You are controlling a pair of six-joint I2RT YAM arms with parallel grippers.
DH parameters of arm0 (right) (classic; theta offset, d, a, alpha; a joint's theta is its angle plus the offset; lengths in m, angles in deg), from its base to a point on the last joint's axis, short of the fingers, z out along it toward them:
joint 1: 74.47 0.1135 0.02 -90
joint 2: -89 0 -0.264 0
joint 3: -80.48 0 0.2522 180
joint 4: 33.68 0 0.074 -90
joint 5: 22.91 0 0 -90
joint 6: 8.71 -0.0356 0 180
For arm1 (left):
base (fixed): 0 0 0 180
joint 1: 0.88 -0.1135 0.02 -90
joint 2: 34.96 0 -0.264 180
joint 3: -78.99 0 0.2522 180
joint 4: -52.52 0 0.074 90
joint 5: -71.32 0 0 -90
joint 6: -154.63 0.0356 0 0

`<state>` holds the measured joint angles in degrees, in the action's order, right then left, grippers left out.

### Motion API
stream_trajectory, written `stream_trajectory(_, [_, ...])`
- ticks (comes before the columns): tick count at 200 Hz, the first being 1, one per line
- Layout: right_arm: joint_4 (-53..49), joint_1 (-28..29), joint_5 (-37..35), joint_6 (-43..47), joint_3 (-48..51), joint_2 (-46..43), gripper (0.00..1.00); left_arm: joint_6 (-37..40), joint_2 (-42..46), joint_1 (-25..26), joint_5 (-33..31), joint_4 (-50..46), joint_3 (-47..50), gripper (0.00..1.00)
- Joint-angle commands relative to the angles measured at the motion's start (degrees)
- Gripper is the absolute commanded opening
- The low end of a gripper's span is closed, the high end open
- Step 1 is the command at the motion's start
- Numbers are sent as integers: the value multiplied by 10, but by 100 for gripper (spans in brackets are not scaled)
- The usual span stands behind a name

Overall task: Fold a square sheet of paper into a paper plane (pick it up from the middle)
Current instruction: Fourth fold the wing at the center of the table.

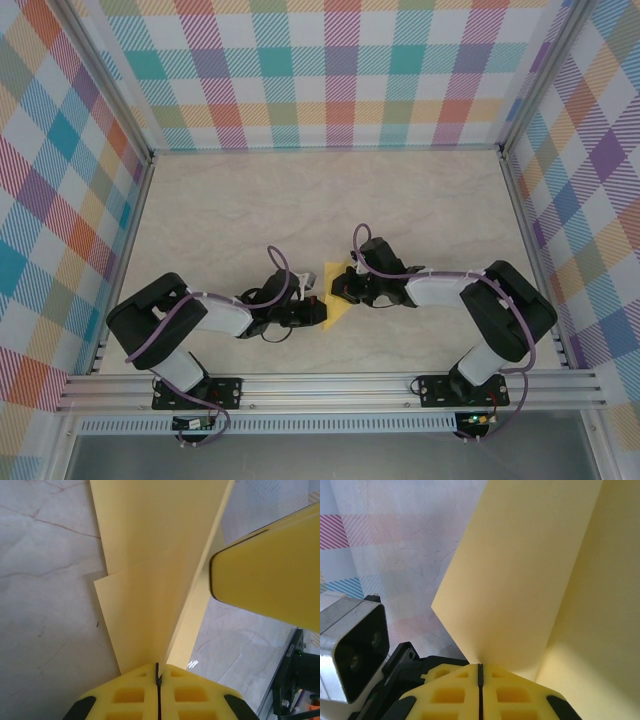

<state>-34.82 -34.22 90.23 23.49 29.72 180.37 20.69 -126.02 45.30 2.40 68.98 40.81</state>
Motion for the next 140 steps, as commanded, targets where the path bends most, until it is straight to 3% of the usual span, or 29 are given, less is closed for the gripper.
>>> stream_trajectory(1, [27,4,-7,-20,-17,10,8,-7,-18,-10,4,-8,0,6])
stream_trajectory(37, [15,3,-25,-23,-20,23,8,-19,-37,-18,14,-41,-11,5])
stream_trajectory(105, [-17,2,-39,-9,-39,41,9,-41,-61,-35,50,-20,-11,4])
stream_trajectory(140, [-33,2,-43,-6,-46,46,10,-35,-65,-39,46,-70,-25,4])
